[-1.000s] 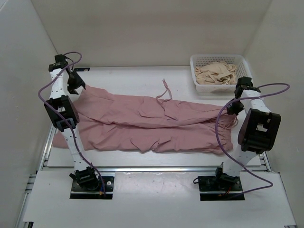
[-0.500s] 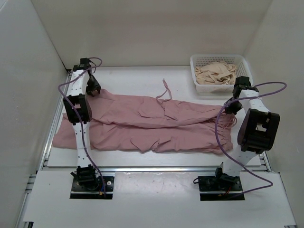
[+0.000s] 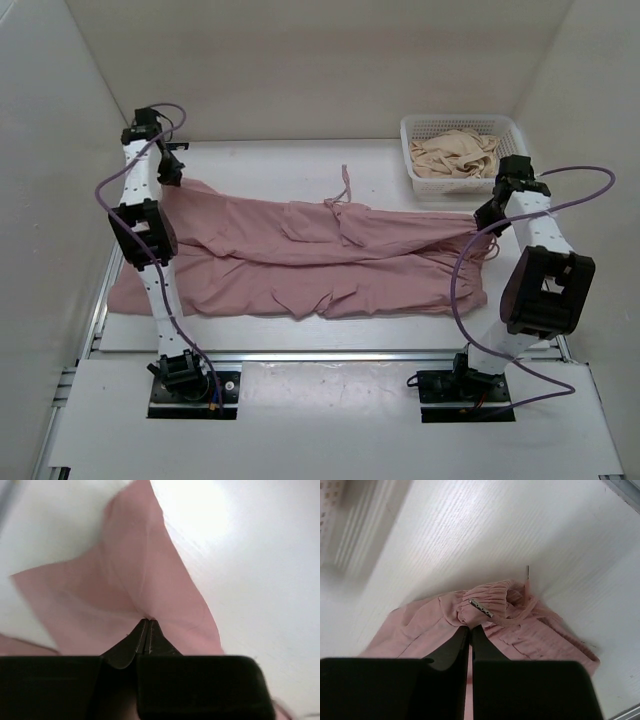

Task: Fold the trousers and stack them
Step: Flatten the trousers out

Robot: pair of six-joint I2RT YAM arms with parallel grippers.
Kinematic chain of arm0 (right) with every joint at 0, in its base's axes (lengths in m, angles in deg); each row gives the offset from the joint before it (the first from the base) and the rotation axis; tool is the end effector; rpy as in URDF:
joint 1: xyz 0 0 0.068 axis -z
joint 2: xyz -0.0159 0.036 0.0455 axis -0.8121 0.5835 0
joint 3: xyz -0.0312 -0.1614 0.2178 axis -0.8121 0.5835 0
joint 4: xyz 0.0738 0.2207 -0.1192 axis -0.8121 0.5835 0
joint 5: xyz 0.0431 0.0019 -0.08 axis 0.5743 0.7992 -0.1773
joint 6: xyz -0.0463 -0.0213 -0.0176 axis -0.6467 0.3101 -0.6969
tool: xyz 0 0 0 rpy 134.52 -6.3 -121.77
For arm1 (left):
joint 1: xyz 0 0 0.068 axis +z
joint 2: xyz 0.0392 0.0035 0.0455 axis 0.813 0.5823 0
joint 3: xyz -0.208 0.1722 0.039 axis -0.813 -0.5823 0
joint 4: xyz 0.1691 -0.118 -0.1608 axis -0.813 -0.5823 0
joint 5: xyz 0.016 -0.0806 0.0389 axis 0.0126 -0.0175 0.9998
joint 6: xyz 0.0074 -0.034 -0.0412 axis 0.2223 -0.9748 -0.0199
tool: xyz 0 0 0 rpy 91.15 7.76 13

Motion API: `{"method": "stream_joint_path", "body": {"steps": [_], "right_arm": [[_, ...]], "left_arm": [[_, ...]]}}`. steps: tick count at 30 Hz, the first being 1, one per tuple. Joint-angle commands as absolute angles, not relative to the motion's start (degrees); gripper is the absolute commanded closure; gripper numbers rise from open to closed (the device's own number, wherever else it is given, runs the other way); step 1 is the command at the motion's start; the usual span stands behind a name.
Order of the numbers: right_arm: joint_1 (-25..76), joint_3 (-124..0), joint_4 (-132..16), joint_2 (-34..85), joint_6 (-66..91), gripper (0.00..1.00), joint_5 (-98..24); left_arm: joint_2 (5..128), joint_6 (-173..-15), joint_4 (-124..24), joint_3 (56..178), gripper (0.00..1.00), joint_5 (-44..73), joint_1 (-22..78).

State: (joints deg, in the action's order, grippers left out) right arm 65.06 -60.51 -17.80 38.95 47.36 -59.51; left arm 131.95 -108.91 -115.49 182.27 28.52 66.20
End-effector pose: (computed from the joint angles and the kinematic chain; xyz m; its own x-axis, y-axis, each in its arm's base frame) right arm 0.3364 -0.0730 0.2528 -0.4383 0.7405 -0.5095 0.7968 0.5824 0.1610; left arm 0.5036 0.1089 0.2283 -0.6976 -0.5946 -0.3997 -0.6140 0.7837 -0.0941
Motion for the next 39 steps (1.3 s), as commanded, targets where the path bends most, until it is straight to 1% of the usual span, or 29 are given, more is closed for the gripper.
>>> {"method": "stream_joint_path", "body": {"steps": [1, 7, 10, 13, 14, 15, 16, 17, 18, 19, 20, 21, 22, 24, 25, 26, 28, 30, 33, 37, 38, 39], "right_arm": [[65.1, -60.5, -17.9, 35.4, 47.9, 1.00, -64.2], [65.6, -64.4, -16.8, 36.0, 47.4, 1.00, -65.4], [65.6, -68.9, -16.8, 40.3, 46.7, 1.00, -66.0], [65.6, -75.6, -15.4, 45.9, 44.9, 1.00, -65.4], [65.6, -77.1, -14.6, 47.1, 44.9, 0.91, -64.4], [65.6, -79.2, -13.9, 47.9, 44.1, 0.78, -63.6], [65.6, -79.2, -13.9, 47.9, 43.2, 0.41, -62.9], [64.9, -79.2, -13.9, 47.9, 43.2, 0.27, -62.9], [64.4, -79.2, -13.9, 47.3, 42.6, 0.20, -62.9], [63.9, -77.6, -13.9, 46.7, 42.6, 0.12, -63.8], [63.2, -77.0, -13.9, 45.9, 42.6, 0.12, -63.8], [63.2, -76.3, -13.9, 45.3, 42.6, 0.10, -64.6], [62.7, -74.5, -14.4, 44.2, 42.6, 0.10, -64.6], [62.6, -72.4, -14.4, 42.7, 43.1, 0.10, -65.1], [62.6, -71.2, -15.1, 41.0, 43.1, 0.10, -65.1], [62.6, -69.0, -15.8, 40.0, 43.1, 0.12, -65.1], [62.6, -66.1, -16.4, 37.3, 43.1, 0.13, -65.1], [62.6, -64.7, -16.4, 35.1, 42.5, 0.13, -64.1], [62.6, -62.4, -16.4, 32.3, 42.0, 0.16, -63.4], [62.6, -61.6, -16.4, 29.9, 42.0, 0.17, -62.2], [62.6, -61.6, -16.4, 29.3, 41.5, 0.17, -62.1], [62.6, -61.6, -16.4, 28.7, 41.5, 0.18, -62.1]], "left_arm": [[123.7, -109.1, -111.9, 185.3, 0.90, 30.4, 68.5], [125.3, -109.1, -111.1, 189.1, 0.90, 27.9, 69.0], [130.3, -109.1, -110.5, 196.3, 0.90, 24.9, 68.5], [134.8, -110.7, -108.8, 199.2, 0.90, 21.8, 67.9], [135.3, -110.7, -108.8, 199.2, 0.90, 20.8, 67.9], [135.3, -110.7, -108.8, 199.2, 0.90, 20.1, 67.9], [135.3, -110.1, -108.8, 198.1, 0.89, 20.1, 67.9], [134.7, -108.9, -108.8, 195.3, 0.81, 20.7, 67.4], [134.2, -108.0, -108.8, 193.9, 0.72, 21.6, 66.9], [133.5, -107.2, -108.8, 192.6, 0.52, 22.3, 66.9], [133.5, -106.6, -108.8, 191.4, 0.37, 23.0, 66.3], [133.5, -105.9, -109.3, 189.1, 0.24, 23.6, 66.3], [132.9, -105.9, -110.5, 188.3, 0.15, 23.6, 66.3], [132.9, -105.9, -111.0, 185.7, 0.05, 24.4, 66.3], [132.9, -105.9, -111.5, 184.6, 0.01, 24.4, 66.3], [132.9, -105.9, -111.5, 183.8, 0.00, 25.2, 65.8], [134.5, -105.3, -111.5, 183.8, 0.00, 25.2, 65.8], [137.0, -104.8, -113.8, 187.7, 0.00, 26.8, 65.1], [141.1, -104.8, -115.3, 189.5, 0.12, 27.3, 64.1], [143.0, -104.8, -114.6, 189.5, 0.47, 26.2, 63.0], [143.6, -104.8, -114.6, 189.5, 0.69, 25.7, 63.0], [144.3, -104.8, -114.6, 190.8, 0.82, 25.1, 63.0]]}}
